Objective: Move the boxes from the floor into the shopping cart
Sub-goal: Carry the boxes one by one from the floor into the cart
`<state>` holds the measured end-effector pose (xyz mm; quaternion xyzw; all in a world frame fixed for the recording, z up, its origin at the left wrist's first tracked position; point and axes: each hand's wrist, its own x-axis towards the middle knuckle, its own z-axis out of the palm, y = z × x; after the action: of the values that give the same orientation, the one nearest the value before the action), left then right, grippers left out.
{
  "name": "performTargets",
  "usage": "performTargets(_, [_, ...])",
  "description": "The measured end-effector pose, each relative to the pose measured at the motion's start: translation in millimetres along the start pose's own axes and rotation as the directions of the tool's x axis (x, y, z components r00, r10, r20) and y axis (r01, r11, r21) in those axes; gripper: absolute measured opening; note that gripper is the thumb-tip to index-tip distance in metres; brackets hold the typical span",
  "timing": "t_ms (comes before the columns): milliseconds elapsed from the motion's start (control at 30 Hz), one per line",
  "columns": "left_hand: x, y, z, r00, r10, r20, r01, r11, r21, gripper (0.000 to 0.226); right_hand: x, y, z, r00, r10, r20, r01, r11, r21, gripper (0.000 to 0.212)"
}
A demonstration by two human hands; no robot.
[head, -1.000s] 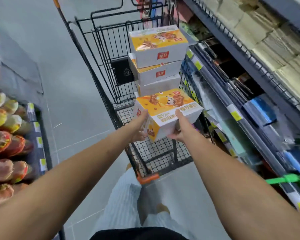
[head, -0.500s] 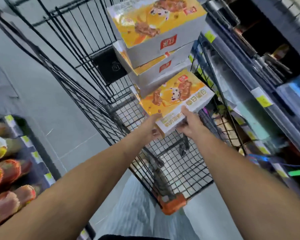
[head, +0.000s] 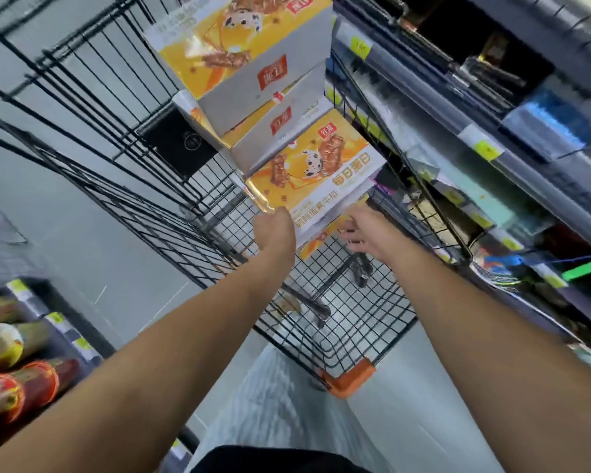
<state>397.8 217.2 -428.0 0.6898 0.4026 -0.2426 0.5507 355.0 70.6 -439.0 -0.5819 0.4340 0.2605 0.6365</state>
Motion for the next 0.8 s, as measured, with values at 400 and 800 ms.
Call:
performTargets(400, [-126, -91, 60, 0.890, 0.136, 0.435, -0.199, 0.975, 0.103, 0.008, -118, 132, -119, 0.947, -0.142, -0.288, 0.222, 0.938, 0.267, 0.018])
performTargets(800, [-365, -297, 134, 0.587, 0.079, 0.806, -0.530, 0.790, 0.308, 0.013, -306, 383, -280, 0.823, -0.063, -0.565, 0.348, 0.842, 0.413, 0.007])
